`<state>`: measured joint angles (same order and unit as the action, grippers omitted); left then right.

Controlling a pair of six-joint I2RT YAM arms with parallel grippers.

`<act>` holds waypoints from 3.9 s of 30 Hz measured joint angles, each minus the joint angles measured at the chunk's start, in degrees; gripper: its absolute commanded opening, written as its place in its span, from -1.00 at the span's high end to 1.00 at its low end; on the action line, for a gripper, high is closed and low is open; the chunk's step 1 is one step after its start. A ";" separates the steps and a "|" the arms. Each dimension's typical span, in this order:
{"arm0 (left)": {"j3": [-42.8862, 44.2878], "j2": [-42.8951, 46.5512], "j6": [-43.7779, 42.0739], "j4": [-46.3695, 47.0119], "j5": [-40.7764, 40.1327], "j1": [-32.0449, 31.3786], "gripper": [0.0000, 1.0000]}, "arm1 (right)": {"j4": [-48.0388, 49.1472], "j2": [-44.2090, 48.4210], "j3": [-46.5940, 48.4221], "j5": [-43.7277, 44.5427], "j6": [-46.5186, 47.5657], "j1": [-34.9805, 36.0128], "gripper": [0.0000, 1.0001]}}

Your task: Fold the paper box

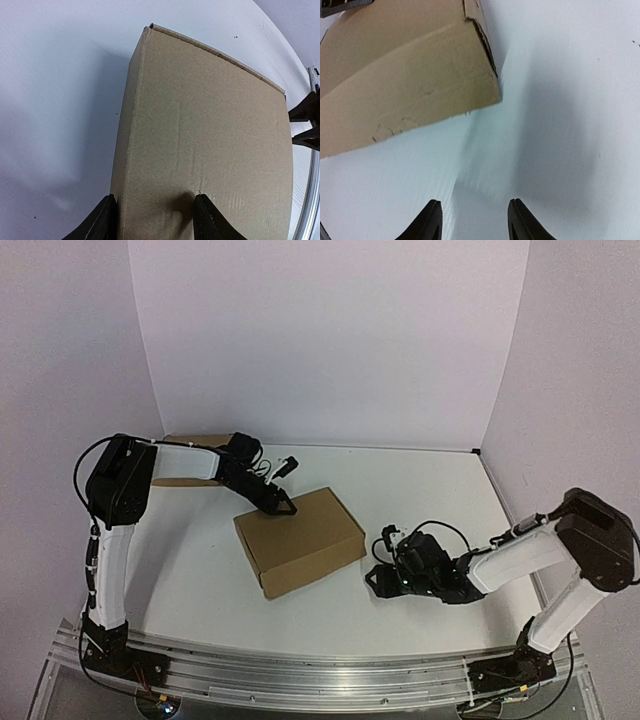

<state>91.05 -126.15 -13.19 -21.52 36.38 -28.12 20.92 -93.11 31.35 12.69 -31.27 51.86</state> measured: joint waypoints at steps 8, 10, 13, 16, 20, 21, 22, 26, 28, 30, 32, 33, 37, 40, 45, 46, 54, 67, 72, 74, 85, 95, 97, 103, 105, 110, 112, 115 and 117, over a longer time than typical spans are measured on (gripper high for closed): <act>-0.77 0.53 1.18 0.64 -0.76 -0.25 -0.02 | -10.96 4.87 8.47 17.65 3.27 19.81 0.14; -0.85 0.64 1.54 0.67 -1.11 -0.36 -0.02 | -11.05 -1.27 16.64 22.21 4.87 23.96 0.16; -1.32 0.92 2.05 1.13 -1.55 -0.53 -0.02 | -8.50 -10.80 27.05 26.63 6.36 27.60 0.21; -1.72 1.21 2.66 1.56 -2.00 -0.68 -0.03 | -6.42 -16.11 30.43 28.34 7.20 29.33 0.32; -1.95 1.38 2.89 1.67 -2.34 -0.78 -0.03 | -6.12 -20.46 32.07 29.88 8.63 29.80 0.41; -1.95 1.38 2.96 1.73 -2.34 -0.79 -0.04 | -6.07 -21.24 32.58 30.03 8.82 29.87 0.44; -1.95 1.38 3.02 1.84 -2.34 -0.79 -0.04 | -5.95 -22.09 33.26 30.16 9.03 29.91 0.47; -2.09 1.42 3.23 2.08 -2.32 -0.79 -0.03 | -5.25 -24.39 34.76 30.33 9.67 30.20 0.48; -2.28 1.48 3.23 2.14 -2.34 -0.79 -0.03 | -5.04 -24.98 34.89 30.22 9.85 30.22 0.49; -2.29 1.49 3.23 2.14 -2.33 -0.79 -0.03 | -4.99 -25.46 34.97 30.02 9.92 30.30 0.49; -2.29 1.49 3.25 2.14 -2.34 -0.79 -0.03 | -4.69 -26.01 34.99 29.78 9.90 30.35 0.49; -2.29 1.49 3.27 2.14 -2.34 -0.79 -0.03 | -4.64 -26.25 35.04 29.72 9.92 30.35 0.48; -2.29 1.49 3.28 2.14 -2.34 -0.79 -0.02 | -4.35 -27.71 35.83 29.44 10.01 30.35 0.49; -2.29 1.49 3.28 2.14 -2.34 -0.79 -0.02 | -4.13 -28.98 36.54 29.39 10.01 30.12 0.51; -2.29 1.49 3.30 2.14 -2.38 -0.81 -0.01 | -3.91 -30.58 37.44 29.43 10.12 29.06 0.58; -2.29 1.49 3.32 2.12 -2.38 -0.81 -0.01 | -3.86 -30.89 37.77 29.41 10.20 28.76 0.58; -2.32 1.51 4.10 2.14 -2.52 -0.81 0.01 | -3.74 -32.13 39.05 29.09 10.45 27.93 0.64; -3.85 1.98 4.99 4.13 -2.53 -0.78 0.13 | -1.62 -35.69 41.81 27.13 10.97 25.91 0.74; -4.84 2.32 5.09 5.61 -2.61 -0.65 0.16 | 0.30 -37.84 43.82 24.85 12.90 24.21 0.74; -5.09 2.34 4.56 6.08 -2.43 -0.24 0.17 | 1.34 -38.42 44.36 23.92 13.94 23.85 0.68; -5.38 2.45 3.17 6.52 -2.44 0.41 0.17 | 7.37 -33.02 35.57 13.64 18.36 22.08 0.13; -3.94 1.93 -1.45 4.77 -2.28 0.09 0.14 | 5.01 -2.29 11.22 5.87 11.25 18.09 0.64; -3.28 1.46 -2.52 4.37 -1.67 -0.09 0.14 | 4.25 0.61 7.14 6.15 9.96 15.34 0.71; -2.50 0.94 -4.34 3.60 -0.67 -0.45 0.14 | 1.27 0.12 2.46 8.53 9.66 5.94 0.84; -2.19 0.77 -4.88 3.36 -0.39 -0.52 0.14 | 1.98 -2.27 3.59 8.10 10.25 4.34 0.88; -1.15 0.17 -6.21 2.33 0.25 -0.92 0.14 | 3.62 -9.50 8.46 6.04 10.82 2.87 0.97; -0.64 -0.15 -6.79 1.80 0.69 -1.12 0.14 | 4.42 -11.69 10.18 5.73 11.02 2.55 1.00; 0.69 -0.81 -7.94 0.44 1.21 -1.29 0.14 | 6.54 -14.06 11.66 5.77 11.78 1.85 1.00; 1.72 -1.33 -8.76 -0.66 1.37 -1.30 0.14 | 8.44 -15.45 11.89 5.33 12.49 1.33 1.00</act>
<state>92.76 -127.47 -21.95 -22.17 37.75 -29.42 29.36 -108.56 43.24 18.02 -18.77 53.19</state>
